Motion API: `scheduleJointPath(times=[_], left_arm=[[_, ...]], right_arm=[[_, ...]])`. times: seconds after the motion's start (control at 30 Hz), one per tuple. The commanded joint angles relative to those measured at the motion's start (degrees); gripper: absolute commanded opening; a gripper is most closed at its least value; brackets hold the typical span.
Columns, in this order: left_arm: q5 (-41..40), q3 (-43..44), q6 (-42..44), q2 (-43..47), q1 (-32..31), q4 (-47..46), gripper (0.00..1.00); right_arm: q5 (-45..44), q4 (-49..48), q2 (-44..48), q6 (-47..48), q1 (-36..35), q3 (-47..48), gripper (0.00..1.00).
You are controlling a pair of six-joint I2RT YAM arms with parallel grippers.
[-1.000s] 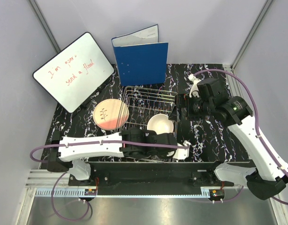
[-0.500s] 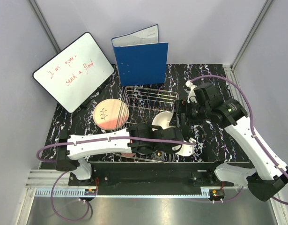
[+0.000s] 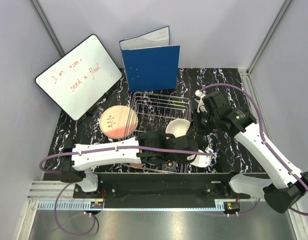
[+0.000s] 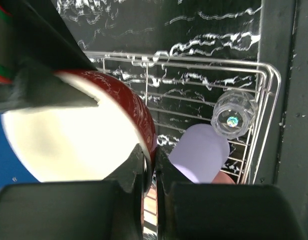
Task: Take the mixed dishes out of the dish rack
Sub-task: Place the bowl at the center of the board.
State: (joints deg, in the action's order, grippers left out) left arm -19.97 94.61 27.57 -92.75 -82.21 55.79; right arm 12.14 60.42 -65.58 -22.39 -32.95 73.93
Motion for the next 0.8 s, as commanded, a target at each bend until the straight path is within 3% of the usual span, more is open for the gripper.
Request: scheduleJointPath(times=[0.0, 0.4, 0.43, 0.47, 0.5, 0.57, 0.6, 0.77], left_arm=[[-3.15, 2.78, -1.38, 1.61, 0.21, -2.18, 0.00], [-11.31, 3.65, -3.31, 0.03, 0.39, -3.58, 0.00], [-12.02, 3.74, -3.58, -0.24, 0.48, -3.58, 0.03], [-13.07, 3.83, -3.84, -0.41, 0.48, -3.67, 0.12], [-13.43, 3.92, -4.45, -0.68, 0.48, -3.67, 0.41], [-14.48, 4.01, -5.42, -0.68, 0.56, -3.76, 0.73], [-14.83, 4.18, -6.29, -0.68, 0.56, -3.76, 0.99], [-15.98, 5.15, -9.55, 0.20, 1.88, -3.76, 0.99]], right_arm=[[-1.06, -1.62, 0.11, -0.28, 0.08, -0.02, 0.00], [-4.67, -3.03, 2.74, -1.25, 0.17, -0.19, 0.00], [-4.93, -3.12, 2.91, -1.34, 0.08, -0.28, 0.00], [-5.11, -3.21, 3.00, -1.69, 0.08, -0.19, 0.00], [-5.63, -3.29, 3.26, -1.86, 0.17, -0.10, 0.00], [-5.90, -3.29, 3.44, -2.30, 0.25, 0.25, 0.00], [-6.60, -3.38, 3.70, -2.48, 0.17, 0.42, 0.00], [-8.80, -3.73, 3.88, -3.97, 0.08, 2.97, 0.00]])
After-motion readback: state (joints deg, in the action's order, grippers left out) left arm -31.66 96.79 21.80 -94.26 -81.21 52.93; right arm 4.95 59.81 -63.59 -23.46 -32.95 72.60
